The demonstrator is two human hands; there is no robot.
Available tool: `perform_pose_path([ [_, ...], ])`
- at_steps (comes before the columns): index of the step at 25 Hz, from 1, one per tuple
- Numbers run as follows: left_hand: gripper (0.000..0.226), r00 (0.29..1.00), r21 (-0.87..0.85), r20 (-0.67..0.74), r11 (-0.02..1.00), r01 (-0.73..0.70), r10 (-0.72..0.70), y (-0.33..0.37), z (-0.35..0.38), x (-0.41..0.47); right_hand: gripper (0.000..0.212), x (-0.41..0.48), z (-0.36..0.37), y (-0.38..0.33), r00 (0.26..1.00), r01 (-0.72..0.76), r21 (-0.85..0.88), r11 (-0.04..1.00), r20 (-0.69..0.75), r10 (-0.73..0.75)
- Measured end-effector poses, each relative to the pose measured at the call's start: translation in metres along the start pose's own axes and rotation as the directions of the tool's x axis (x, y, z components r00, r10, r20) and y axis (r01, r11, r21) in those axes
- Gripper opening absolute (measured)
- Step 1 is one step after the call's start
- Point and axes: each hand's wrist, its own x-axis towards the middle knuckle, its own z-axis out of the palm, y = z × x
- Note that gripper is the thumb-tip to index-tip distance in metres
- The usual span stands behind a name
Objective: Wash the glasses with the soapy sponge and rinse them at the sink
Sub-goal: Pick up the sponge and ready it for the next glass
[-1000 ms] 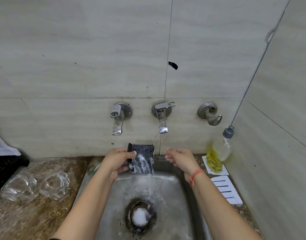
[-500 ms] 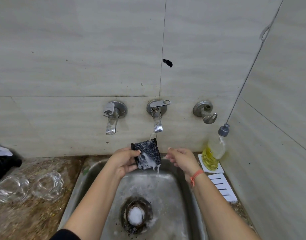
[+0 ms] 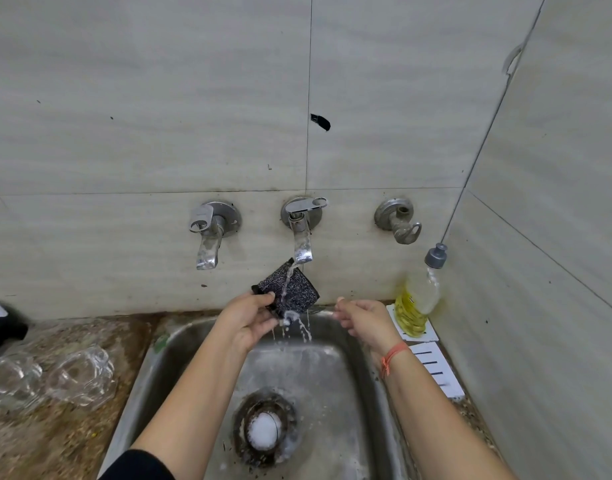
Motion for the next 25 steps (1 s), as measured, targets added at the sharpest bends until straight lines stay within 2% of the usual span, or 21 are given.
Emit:
perform_pose_path([
  [5,0.015,0.998,-0.174,-0.067,0.984,-0.023,0.011,0.002,-0.005,0.000,0.028,0.003,0.003,0.002,1.000,-0.004,-0.037,0.999,0.010,0.004],
  [12,0.014,0.999,-0.356,-0.030,0.934,0.019,-0.032,-0.003,0.004,0.004,0.025,0.000,0.003,0.000,1.000,-0.007,-0.031,0.999,0.021,0.008],
  [16,0.010,0.996,-0.333,-0.066,0.942,0.028,-0.052,-0.006,-0.002,0.003,0.024,0.003,0.002,0.000,1.000,-0.008,-0.028,1.000,0.008,0.008],
  [19,0.010,0.992,-0.263,-0.129,0.964,-0.022,-0.012,-0.007,-0.018,0.001,0.017,0.000,0.010,-0.008,0.998,-0.015,0.016,1.000,0.063,0.014],
  [25,0.014,0.969,-0.148,-0.233,0.981,-0.123,0.086,-0.003,-0.053,0.000,0.019,-0.008,0.060,-0.044,0.949,-0.077,0.085,0.993,0.310,0.047],
])
